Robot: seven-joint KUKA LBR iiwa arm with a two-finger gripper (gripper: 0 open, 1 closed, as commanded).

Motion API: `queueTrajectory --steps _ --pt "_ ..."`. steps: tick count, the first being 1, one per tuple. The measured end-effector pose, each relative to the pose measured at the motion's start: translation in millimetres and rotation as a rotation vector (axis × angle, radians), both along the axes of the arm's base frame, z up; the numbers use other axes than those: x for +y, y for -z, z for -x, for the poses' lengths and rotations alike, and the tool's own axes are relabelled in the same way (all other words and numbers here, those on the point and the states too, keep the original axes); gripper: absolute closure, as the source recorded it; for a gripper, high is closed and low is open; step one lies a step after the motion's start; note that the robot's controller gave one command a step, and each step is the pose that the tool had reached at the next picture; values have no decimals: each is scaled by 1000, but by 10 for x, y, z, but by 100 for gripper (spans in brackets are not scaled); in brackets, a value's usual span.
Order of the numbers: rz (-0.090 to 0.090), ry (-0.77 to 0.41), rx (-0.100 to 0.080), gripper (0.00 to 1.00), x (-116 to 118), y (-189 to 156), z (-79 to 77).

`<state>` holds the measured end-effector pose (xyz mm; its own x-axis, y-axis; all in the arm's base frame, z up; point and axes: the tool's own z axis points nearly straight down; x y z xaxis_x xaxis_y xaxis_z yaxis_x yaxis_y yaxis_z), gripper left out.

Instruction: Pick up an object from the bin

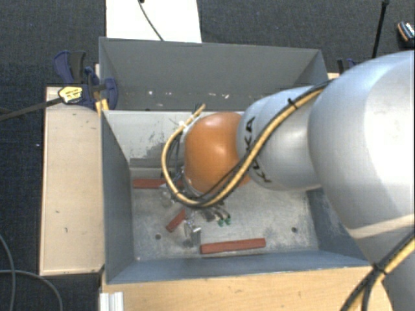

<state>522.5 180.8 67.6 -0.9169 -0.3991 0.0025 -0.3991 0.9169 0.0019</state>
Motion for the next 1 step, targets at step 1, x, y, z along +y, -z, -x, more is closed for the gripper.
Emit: queueTrajectory --steps 1 --pt "0 9 -3 100 -11 -27 -13"
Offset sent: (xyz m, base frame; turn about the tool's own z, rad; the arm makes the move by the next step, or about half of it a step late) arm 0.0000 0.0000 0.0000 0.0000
